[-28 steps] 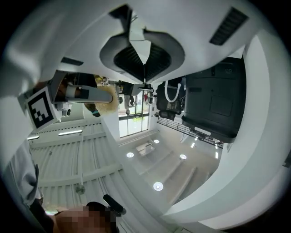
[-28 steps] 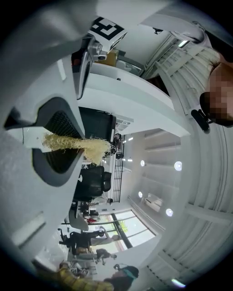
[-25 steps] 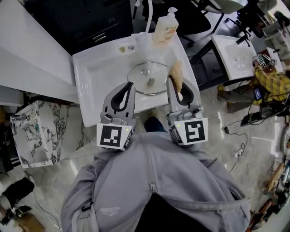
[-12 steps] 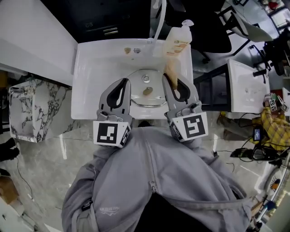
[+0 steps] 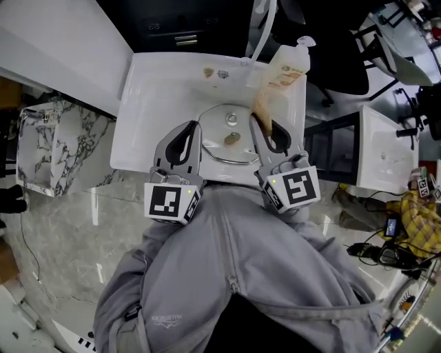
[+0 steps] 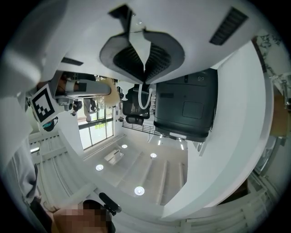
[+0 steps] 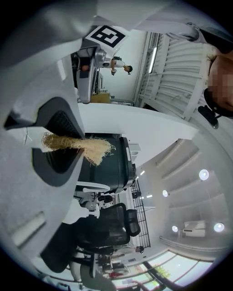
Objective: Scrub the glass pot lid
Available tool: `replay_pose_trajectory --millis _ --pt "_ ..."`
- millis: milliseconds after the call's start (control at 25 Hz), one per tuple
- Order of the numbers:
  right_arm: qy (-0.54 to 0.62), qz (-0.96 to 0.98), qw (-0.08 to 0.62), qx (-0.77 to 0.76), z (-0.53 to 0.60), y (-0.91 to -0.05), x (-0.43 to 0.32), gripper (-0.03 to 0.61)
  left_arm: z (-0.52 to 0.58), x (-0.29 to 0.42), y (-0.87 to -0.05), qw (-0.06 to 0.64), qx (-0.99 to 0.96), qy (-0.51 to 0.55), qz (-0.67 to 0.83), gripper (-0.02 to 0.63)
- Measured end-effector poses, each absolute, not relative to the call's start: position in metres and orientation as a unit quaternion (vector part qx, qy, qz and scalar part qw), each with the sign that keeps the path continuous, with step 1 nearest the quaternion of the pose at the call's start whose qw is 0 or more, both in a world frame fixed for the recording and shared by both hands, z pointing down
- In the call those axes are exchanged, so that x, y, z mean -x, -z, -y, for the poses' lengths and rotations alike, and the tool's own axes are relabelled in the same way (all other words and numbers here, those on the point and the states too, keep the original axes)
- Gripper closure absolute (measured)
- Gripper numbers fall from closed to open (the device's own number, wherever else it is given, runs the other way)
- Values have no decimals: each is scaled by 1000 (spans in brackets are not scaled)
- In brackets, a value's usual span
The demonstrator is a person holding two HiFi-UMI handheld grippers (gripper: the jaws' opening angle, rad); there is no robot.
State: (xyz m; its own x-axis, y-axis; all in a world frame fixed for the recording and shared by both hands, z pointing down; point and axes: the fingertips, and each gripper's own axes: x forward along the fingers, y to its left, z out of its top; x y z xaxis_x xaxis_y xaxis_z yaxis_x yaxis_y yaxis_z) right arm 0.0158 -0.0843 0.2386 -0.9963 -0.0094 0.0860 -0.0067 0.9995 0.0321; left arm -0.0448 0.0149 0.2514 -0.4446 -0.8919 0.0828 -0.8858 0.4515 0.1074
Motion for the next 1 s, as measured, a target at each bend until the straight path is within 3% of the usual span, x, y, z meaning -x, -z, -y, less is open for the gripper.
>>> replay_pose_trajectory --millis 480,1000 --pt "11 995 94 3 84 -262 15 534 -4 71 -266 93 -552 -3 829 601" --pt "-36 968 243 56 112 -390 68 534 11 98 -349 155 -575 -54 802 601"
